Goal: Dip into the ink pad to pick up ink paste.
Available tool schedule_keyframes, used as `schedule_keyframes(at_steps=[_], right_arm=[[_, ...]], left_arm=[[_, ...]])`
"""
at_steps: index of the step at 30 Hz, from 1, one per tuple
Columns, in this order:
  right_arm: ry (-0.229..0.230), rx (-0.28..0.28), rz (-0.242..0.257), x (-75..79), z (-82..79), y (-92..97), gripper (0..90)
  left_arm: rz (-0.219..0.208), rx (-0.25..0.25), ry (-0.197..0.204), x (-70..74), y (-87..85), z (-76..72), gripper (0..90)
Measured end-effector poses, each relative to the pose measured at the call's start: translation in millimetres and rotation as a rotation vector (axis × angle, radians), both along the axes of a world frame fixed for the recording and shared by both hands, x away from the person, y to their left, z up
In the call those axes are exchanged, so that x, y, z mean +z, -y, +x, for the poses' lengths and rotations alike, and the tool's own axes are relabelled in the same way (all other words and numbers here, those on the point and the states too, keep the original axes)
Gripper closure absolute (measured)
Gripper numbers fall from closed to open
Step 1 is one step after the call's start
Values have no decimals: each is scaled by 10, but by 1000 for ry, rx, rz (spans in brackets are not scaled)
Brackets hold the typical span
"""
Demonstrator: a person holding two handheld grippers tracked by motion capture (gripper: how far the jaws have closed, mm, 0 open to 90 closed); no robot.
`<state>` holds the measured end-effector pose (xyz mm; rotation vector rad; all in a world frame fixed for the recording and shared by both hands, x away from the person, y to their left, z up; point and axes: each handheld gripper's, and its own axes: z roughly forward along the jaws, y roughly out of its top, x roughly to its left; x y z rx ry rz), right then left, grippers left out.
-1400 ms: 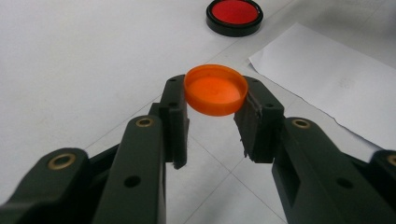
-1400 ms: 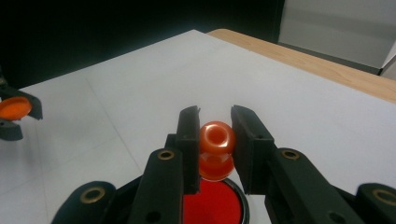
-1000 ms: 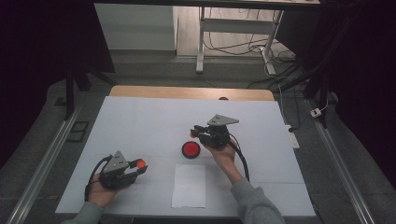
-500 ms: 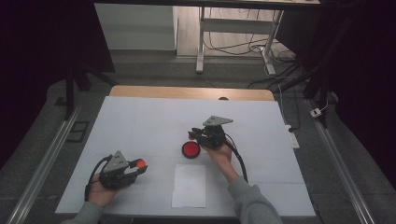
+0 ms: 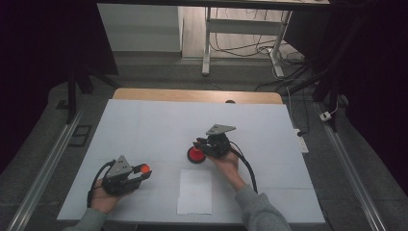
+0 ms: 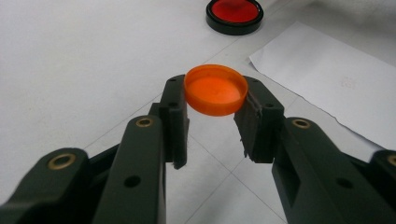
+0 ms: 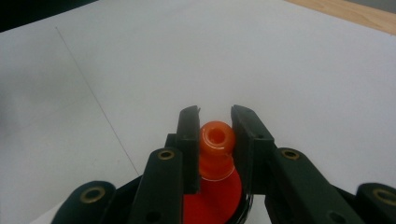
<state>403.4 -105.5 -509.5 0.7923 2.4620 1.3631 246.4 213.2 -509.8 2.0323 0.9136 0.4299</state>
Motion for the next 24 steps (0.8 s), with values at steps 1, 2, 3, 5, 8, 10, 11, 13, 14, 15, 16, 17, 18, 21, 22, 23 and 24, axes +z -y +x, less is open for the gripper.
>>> schedule_keyframes(at_steps=[1, 2, 3, 5, 8, 10, 11, 13, 14, 15, 16, 17, 18, 21, 22, 23, 24], right_arm=[[-5, 2, -8, -4, -3, 1, 722], [-5, 3, -15, -10, -5, 0, 722], [-3, 3, -16, -18, -8, -2, 723], [-4, 4, -18, -23, -14, 2, 722], [-8, 3, -18, -39, -22, 8, 722], [-9, 2, -27, -55, -23, 8, 722], [-10, 3, -24, -65, -23, 4, 722], [-10, 4, -27, -72, -27, -3, 722], [-7, 5, -32, -73, -30, -5, 722], [-6, 6, -34, -76, -33, -7, 722], [-5, 7, -35, -83, -34, -9, 722], [-6, 7, -39, -88, -36, -6, 723], [-5, 6, -36, -90, -38, -4, 722], [-3, 6, -37, -90, -42, -2, 722], [-3, 5, -37, -90, -44, -2, 722], [-2, 5, -37, -91, -45, -3, 722], [0, 5, -35, -93, -47, -5, 722]], left_arm=[[-1, 1, -1, 0, -1, 1, 649], [-2, 1, -2, 0, -3, 2, 649], [-2, 3, -2, -1, -4, 4, 649], [-3, 3, -2, -1, -8, 5, 650], [-3, 2, -3, -1, -7, 5, 649], [-1, 2, -3, -3, -4, 5, 650], [-1, 2, -3, -3, -3, 5, 649], [-1, 2, -2, -2, -3, 4, 649], [-1, 2, -3, -2, -4, 4, 649], [-2, 3, -3, -3, -5, 4, 649], [-2, 2, -3, -3, -6, 5, 649], [-1, 2, -3, -3, -6, 5, 649], [-1, 1, -3, -4, -5, 5, 649], [-1, 1, -2, -3, -4, 4, 649], [0, 1, -2, -3, -4, 4, 649], [0, 1, -2, -3, -5, 4, 649], [0, 2, -3, -3, -5, 4, 649]])
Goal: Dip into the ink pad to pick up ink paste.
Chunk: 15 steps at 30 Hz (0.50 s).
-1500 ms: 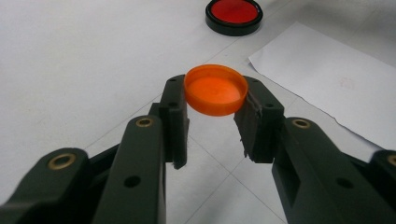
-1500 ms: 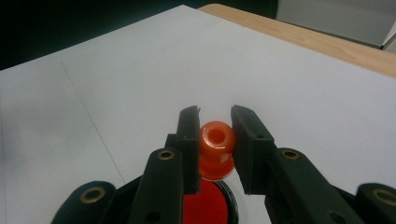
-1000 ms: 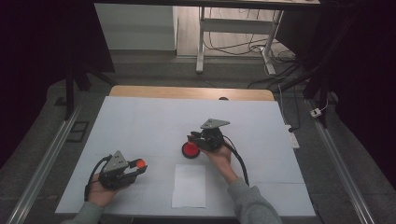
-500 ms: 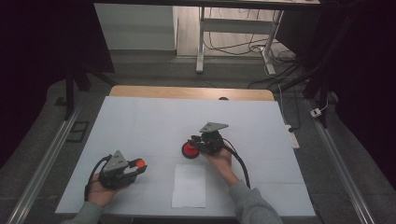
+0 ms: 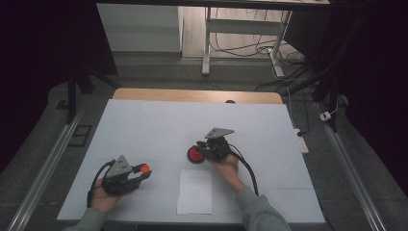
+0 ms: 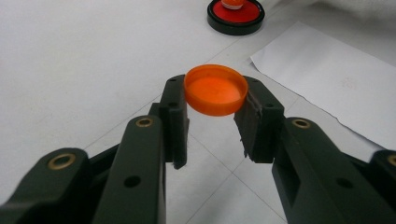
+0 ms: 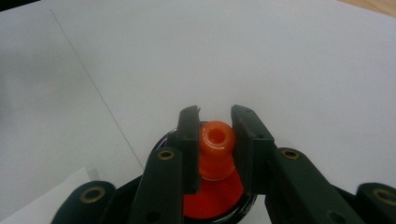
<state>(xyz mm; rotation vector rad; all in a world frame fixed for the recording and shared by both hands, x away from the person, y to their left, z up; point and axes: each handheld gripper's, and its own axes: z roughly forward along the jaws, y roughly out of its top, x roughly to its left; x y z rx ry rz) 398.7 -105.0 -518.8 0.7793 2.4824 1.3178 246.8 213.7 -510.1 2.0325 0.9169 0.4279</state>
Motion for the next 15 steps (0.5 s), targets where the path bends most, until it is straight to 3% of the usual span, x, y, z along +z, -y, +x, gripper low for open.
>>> schedule_keyframes(at_steps=[15], right_arm=[[77, 7, -29, -34, -73, -28, 724]], left_arm=[[1, 3, 0, -2, 5, -5, 649]])
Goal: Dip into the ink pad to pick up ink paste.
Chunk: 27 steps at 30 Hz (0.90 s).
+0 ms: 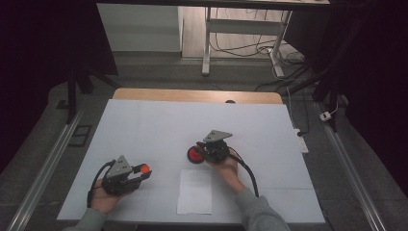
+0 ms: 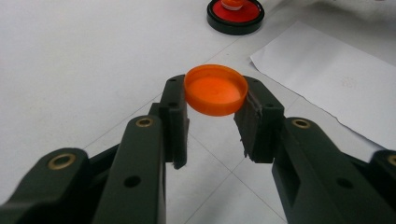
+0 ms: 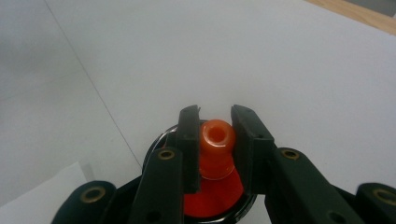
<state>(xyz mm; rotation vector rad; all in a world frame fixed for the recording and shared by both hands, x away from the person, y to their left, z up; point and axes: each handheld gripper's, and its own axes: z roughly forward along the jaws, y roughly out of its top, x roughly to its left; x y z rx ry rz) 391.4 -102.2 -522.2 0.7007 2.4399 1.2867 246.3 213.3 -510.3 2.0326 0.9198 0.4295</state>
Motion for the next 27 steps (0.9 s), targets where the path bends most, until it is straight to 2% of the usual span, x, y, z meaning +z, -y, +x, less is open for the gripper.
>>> schedule_keyframes(at_steps=[27], right_arm=[[18, -9, -4, -21, -25, -5, 728]], left_arm=[[2, 1, -3, -3, 0, 1, 649]])
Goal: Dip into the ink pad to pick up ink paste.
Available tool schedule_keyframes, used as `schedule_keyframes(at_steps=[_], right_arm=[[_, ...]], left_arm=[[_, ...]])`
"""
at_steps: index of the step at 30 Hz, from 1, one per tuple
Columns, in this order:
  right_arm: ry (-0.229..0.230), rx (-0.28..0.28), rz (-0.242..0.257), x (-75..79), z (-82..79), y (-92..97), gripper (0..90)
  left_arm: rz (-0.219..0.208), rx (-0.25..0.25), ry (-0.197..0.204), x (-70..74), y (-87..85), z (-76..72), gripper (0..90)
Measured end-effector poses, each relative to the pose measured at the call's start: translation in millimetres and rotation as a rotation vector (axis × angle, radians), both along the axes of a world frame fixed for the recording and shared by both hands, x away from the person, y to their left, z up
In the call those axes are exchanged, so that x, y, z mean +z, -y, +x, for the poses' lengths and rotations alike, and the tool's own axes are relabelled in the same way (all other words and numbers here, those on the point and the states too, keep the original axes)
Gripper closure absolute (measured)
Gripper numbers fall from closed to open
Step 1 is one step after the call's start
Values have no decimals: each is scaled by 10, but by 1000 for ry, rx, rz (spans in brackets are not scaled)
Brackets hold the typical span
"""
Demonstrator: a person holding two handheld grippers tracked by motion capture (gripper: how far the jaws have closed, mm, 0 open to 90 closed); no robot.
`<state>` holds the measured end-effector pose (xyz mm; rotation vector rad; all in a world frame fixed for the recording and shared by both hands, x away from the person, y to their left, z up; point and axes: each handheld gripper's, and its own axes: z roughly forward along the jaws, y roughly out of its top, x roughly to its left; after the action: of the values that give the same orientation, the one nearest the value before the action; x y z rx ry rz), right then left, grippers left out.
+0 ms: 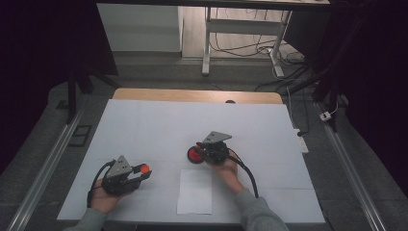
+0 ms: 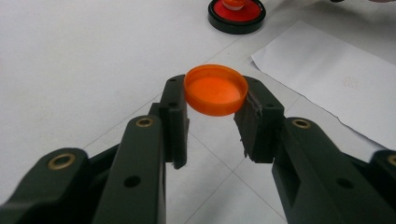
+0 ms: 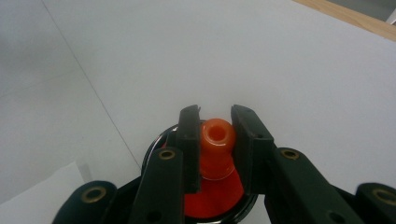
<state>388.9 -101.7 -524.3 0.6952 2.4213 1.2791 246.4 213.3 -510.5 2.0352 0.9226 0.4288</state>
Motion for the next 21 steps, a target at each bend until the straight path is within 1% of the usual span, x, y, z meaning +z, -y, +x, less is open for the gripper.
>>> schedule_keyframes(at_steps=[4, 6, 7, 10, 12, 13, 14, 15, 18, 21], right_arm=[[-1, -1, 4, -2, 1, 0, 728], [-11, -1, 10, 1, 7, -1, 727], [-10, 0, 0, 8, 13, 2, 727], [-16, 7, 5, 17, 25, 0, 726], [-8, 16, 4, 26, 22, 10, 725], [0, 15, 16, 40, 17, 24, 725], [11, 6, 41, 59, 18, 45, 726], [11, 0, 66, 86, 22, 70, 726], [12, -11, 106, 153, 31, 126, 725], [11, -14, 98, 193, 23, 164, 725]], left_arm=[[0, 1, 0, -1, 0, 0, 649], [-1, 2, 1, -2, 0, 1, 649], [-1, 3, 1, -2, -1, 2, 649], [-1, 2, 1, -2, -2, 4, 649], [-2, 1, 0, -3, -5, 6, 649], [-2, 2, 0, -3, -6, 6, 649], [-2, 2, 0, -4, -7, 8, 649], [-1, 2, -1, -5, -7, 10, 649], [0, 2, -1, -5, -2, 10, 649], [0, 1, -1, -3, 0, 6, 649]])
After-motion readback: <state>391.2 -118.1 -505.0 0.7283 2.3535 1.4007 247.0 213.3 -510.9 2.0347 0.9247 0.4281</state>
